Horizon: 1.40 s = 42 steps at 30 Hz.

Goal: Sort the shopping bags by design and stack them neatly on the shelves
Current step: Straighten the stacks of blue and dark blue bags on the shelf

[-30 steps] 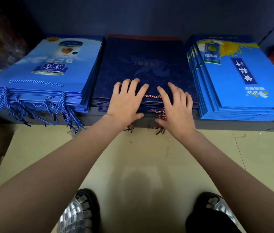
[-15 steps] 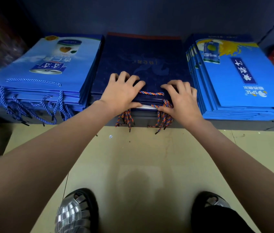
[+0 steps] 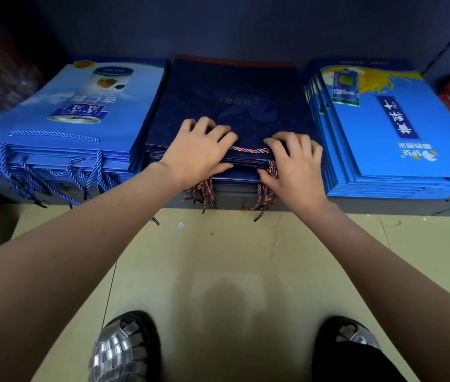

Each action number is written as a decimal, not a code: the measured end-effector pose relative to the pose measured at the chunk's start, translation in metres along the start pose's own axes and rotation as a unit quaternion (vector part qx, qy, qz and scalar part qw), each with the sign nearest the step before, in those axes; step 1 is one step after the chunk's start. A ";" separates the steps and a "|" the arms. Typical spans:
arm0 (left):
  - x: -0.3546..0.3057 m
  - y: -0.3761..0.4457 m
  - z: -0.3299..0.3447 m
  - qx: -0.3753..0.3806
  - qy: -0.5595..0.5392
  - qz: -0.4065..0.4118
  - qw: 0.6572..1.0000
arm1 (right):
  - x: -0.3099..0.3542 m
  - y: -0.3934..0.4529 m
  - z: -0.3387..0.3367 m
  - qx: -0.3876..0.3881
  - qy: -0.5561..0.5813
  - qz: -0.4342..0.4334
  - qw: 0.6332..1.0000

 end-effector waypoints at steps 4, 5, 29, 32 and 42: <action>0.000 -0.003 -0.002 -0.033 -0.013 -0.018 0.999 | 0.005 0.000 0.003 -0.024 -0.055 0.019 0.998; -0.002 -0.005 0.002 -0.031 -0.016 -0.026 0.999 | 0.006 -0.001 0.006 -0.017 -0.058 0.022 0.998; -0.031 -0.033 0.049 0.140 -0.065 -0.150 0.977 | -0.034 -0.079 0.047 0.125 0.192 0.272 0.935; -0.033 -0.035 0.041 0.096 -0.064 -0.149 0.982 | -0.043 -0.104 0.055 0.164 0.020 0.165 0.972; -0.033 -0.151 0.071 -0.195 -0.496 -0.563 0.632 | -0.049 -0.084 0.045 0.109 0.329 0.434 0.832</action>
Point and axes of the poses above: each hand's wrist, its own y-axis towards the middle knuckle, its own z-axis out of the palm, x = y × z, the point moved 10 cm from there along y, towards the middle knuckle, and after that the axes turned 15 degrees about z, right-handed, at the moved point
